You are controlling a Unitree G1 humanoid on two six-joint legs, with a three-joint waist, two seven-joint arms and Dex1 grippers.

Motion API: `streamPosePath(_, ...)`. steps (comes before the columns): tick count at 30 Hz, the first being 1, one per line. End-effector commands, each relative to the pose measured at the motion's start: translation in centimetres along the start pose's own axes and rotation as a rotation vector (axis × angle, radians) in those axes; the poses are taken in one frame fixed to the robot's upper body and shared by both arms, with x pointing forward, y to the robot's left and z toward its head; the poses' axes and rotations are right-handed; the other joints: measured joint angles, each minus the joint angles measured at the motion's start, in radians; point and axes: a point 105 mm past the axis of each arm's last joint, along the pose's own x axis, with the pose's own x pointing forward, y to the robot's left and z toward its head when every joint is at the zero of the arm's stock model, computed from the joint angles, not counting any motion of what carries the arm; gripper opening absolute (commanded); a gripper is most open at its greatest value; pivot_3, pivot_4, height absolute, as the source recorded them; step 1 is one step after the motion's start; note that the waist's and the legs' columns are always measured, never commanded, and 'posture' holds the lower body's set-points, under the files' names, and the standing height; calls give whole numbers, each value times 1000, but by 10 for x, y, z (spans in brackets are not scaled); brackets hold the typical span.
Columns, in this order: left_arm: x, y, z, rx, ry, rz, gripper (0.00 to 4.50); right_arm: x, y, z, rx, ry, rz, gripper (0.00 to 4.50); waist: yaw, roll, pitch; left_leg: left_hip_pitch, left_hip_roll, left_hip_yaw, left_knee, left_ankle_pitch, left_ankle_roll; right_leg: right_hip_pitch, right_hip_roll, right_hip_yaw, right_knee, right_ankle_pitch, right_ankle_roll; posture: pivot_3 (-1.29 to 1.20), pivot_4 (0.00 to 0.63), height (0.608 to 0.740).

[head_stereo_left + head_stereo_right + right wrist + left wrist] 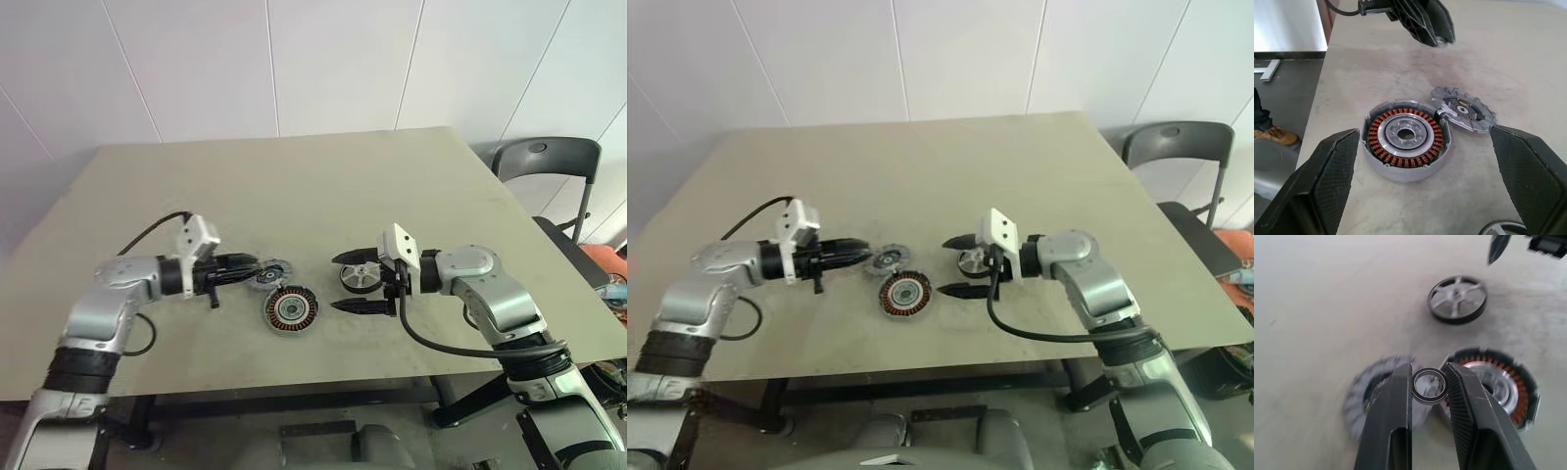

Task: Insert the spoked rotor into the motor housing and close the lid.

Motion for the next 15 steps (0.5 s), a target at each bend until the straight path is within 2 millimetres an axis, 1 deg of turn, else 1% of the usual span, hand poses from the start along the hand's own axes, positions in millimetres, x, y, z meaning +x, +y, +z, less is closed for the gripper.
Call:
streamPosePath(1, 15, 1, 7, 66, 25, -51, 679, -8, -6, 11, -51, -15, -30, 4500, -4, 0, 0, 0, 0, 0, 0, 0, 0, 0, 0, 0, 0, 0, 0, 0, 0, 740)
streamPosePath(3, 24, 1, 9, 73, 21, -77, 679, -8, -5, 10, -50, -14, -34, 4500, -2, 0, 0, 0, 0, 0, 0, 0, 0, 0, 0, 0, 0, 0, 0, 0, 0, 740)
streamPosePath(6, 33, -1, 5, 88, 42, -123, 679, -9, -4, 10, -47, -15, -38, 4500, -3, 0, 0, 0, 0, 0, 0, 0, 0, 0, 0, 0, 0, 0, 0, 0, 0, 740)
streamPosePath(11, 43, -9, 3, 88, 26, -167, 679, -10, -3, 8, -43, -14, -48, 4500, -1, 0, 0, 0, 0, 0, 0, 0, 0, 0, 0, 0, 0, 0, 0, 0, 0, 740)
streamPosePath(15, 49, -19, -4, 98, 30, -193, 679, -10, -3, 8, -42, -14, -50, 4500, -1, 0, 0, 0, 0, 0, 0, 0, 0, 0, 0, 0, 0, 0, 0, 0, 0, 740)
